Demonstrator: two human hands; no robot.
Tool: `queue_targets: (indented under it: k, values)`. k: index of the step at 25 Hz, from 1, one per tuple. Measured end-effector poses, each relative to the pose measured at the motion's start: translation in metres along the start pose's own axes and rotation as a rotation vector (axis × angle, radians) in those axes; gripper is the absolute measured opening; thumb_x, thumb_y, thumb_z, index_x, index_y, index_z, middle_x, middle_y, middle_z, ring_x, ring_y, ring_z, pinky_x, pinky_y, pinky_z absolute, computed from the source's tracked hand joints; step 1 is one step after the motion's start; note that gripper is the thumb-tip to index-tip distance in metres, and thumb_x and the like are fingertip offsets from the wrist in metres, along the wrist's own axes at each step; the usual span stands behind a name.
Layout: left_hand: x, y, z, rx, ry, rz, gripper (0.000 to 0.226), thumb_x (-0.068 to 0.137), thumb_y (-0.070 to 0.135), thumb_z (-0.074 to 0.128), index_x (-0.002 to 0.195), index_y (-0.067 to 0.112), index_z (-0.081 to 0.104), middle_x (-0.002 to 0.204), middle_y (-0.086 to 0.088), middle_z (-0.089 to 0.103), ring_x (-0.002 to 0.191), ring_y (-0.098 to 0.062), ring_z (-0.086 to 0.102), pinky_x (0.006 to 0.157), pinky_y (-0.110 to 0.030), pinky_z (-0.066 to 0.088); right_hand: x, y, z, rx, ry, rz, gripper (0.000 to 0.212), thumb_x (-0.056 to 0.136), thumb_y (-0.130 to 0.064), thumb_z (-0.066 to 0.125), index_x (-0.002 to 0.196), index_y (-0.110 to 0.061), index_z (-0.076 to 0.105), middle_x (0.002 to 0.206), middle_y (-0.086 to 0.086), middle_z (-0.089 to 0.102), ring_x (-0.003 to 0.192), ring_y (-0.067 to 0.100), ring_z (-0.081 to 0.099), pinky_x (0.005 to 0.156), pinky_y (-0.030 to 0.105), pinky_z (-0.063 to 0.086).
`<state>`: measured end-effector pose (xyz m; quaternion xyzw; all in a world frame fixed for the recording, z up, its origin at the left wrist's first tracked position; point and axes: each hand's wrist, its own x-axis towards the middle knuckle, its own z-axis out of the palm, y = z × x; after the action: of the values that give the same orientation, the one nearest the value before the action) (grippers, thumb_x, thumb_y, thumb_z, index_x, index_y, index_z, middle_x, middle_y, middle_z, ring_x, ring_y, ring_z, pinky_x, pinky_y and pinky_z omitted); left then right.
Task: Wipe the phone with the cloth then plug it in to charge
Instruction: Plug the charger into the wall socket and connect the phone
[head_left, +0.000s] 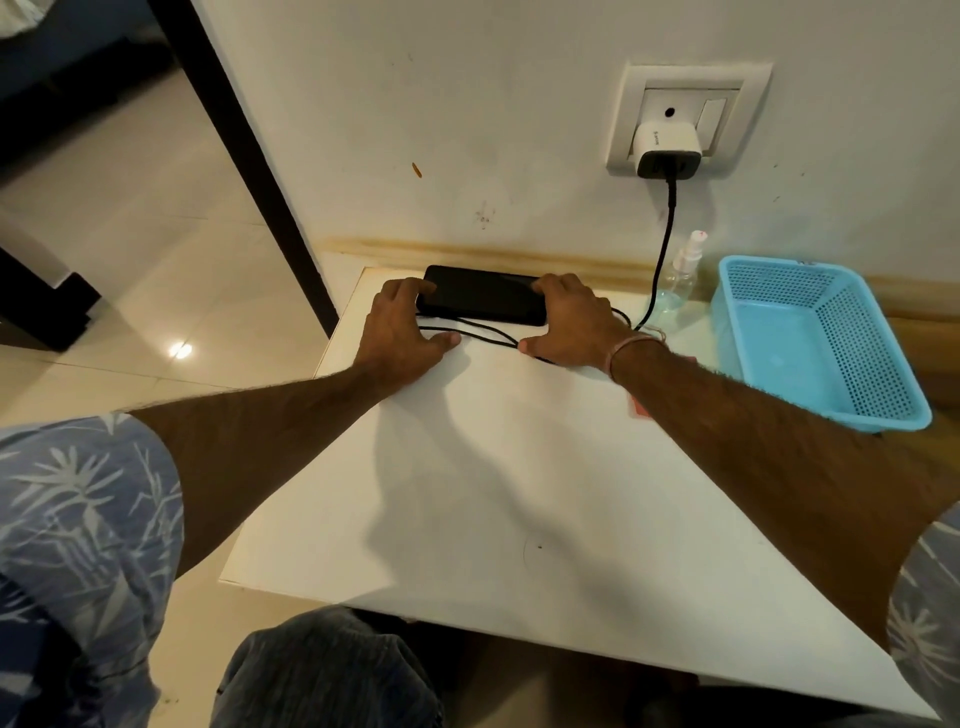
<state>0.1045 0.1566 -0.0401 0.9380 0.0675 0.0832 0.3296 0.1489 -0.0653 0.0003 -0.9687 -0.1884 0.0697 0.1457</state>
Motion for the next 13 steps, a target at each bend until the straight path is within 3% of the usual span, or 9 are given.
queue_targets:
  k: [2,4,6,9,11,13]
  values:
    - [0.005,0.005,-0.001,0.041,0.052,0.025,0.068,0.082,0.044,0.079,0.137,0.017,0.05,0.144,-0.008,0.048,0.131,-0.028,0.044,0.108,-0.043,0.036,-0.013,-0.008,-0.005,0.092,0.146,-0.029,0.06,0.081,-0.028,0.071,0.132,-0.01,0.045,0.131,0.012,0.046,0.117,0.03,0.05,0.098,0.038,0.043]
    - [0.014,0.011,0.0,0.102,0.046,0.054,0.071,0.082,0.046,0.078,0.14,0.018,0.048,0.146,-0.008,0.047,0.134,-0.029,0.041,0.111,-0.045,0.033,-0.032,-0.016,-0.02,0.274,0.471,-0.112,0.036,0.086,-0.02,0.066,0.119,-0.011,0.055,0.118,0.007,0.056,0.097,0.021,0.06,0.083,0.025,0.049]
    - [0.022,0.015,0.001,0.078,-0.006,-0.014,0.078,0.081,0.041,0.08,0.145,0.016,0.044,0.151,-0.01,0.042,0.138,-0.031,0.038,0.112,-0.047,0.033,-0.048,-0.015,-0.048,0.455,0.815,-0.146,0.018,0.088,-0.019,0.063,0.105,-0.015,0.059,0.102,-0.001,0.062,0.075,0.008,0.061,0.067,0.01,0.046]
    - [0.022,0.023,-0.001,0.036,0.049,-0.151,0.081,0.081,0.037,0.079,0.148,0.013,0.04,0.155,-0.011,0.038,0.142,-0.032,0.034,0.116,-0.049,0.031,-0.059,0.01,-0.095,0.663,1.181,0.016,0.006,0.088,-0.021,0.062,0.092,-0.018,0.06,0.082,-0.013,0.064,0.06,0.001,0.059,0.059,0.012,0.047]
    - [0.01,0.037,0.004,0.133,0.075,0.032,0.072,0.086,0.033,0.075,0.147,0.011,0.043,0.154,-0.012,0.041,0.143,-0.032,0.035,0.118,-0.048,0.025,-0.053,0.031,-0.114,0.785,1.168,0.178,0.008,0.088,-0.016,0.059,0.094,-0.016,0.063,0.085,-0.01,0.067,0.073,0.005,0.065,0.072,0.029,0.057]
    - [-0.006,0.058,0.013,0.079,-0.026,0.241,0.065,0.09,0.029,0.071,0.147,0.011,0.044,0.153,-0.01,0.045,0.143,-0.03,0.036,0.117,-0.043,0.026,-0.042,0.046,-0.119,0.835,1.023,0.27,0.021,0.088,-0.005,0.054,0.102,-0.014,0.065,0.097,-0.002,0.07,0.09,0.014,0.067,0.085,0.037,0.056]
